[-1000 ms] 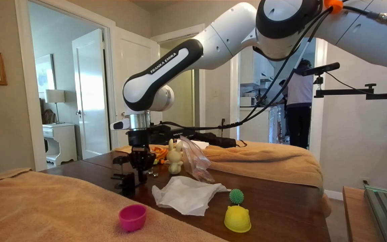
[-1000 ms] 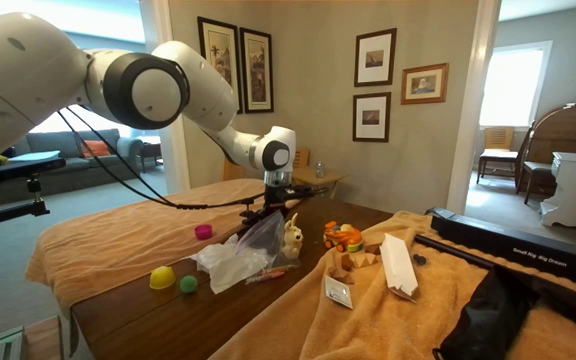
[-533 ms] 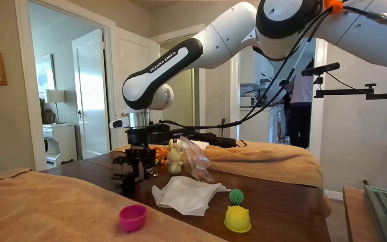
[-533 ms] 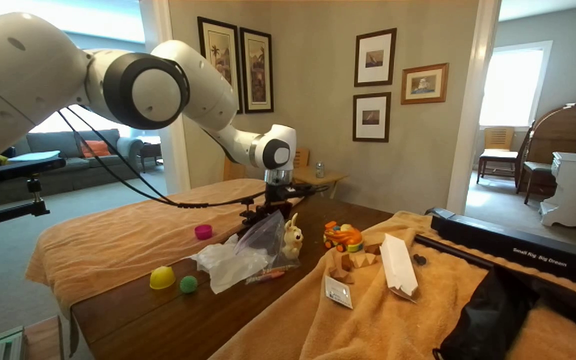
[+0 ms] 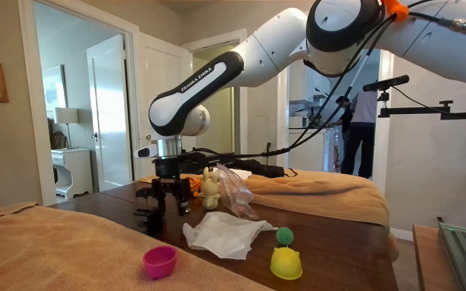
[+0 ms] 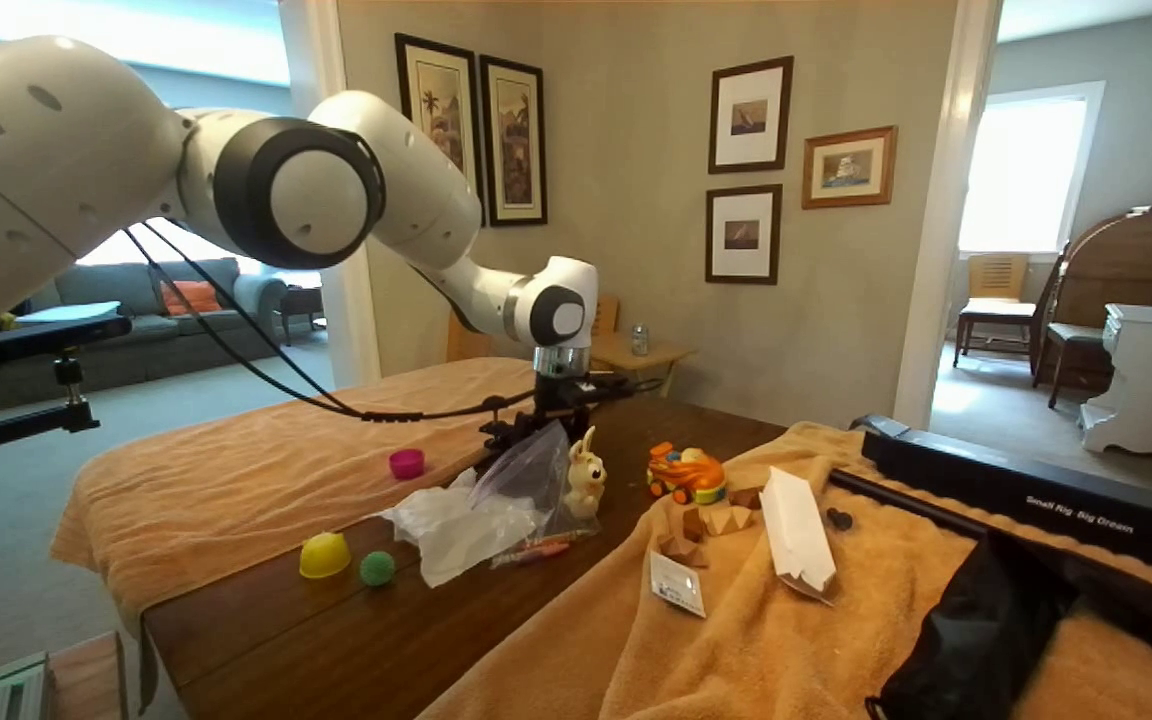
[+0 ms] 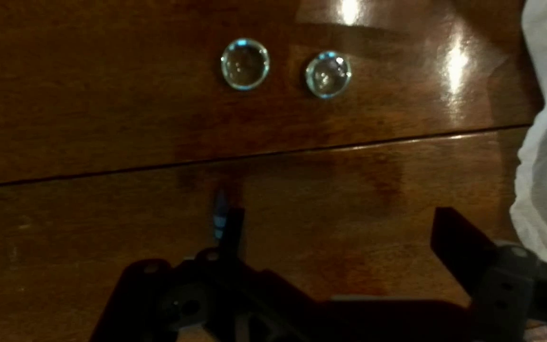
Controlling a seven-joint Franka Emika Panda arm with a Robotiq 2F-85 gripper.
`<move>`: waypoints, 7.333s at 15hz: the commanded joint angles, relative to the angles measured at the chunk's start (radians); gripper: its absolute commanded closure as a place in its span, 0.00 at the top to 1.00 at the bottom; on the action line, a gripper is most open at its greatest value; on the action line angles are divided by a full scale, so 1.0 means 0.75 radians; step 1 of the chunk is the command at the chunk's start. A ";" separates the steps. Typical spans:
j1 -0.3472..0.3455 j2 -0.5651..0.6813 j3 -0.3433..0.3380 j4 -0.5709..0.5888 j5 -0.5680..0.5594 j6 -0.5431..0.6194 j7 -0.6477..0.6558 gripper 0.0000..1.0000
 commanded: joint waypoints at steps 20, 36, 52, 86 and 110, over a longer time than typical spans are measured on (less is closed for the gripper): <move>0.122 0.070 -0.092 0.477 0.001 0.006 0.671 1.00; 0.251 0.076 -0.346 0.527 0.025 -0.064 1.709 1.00; 0.305 -0.199 -0.355 0.277 -0.004 -0.087 1.944 1.00; 0.162 -0.714 -0.113 -0.359 0.035 -0.094 1.955 1.00; 0.208 -1.100 0.018 -1.077 0.040 -0.157 1.841 1.00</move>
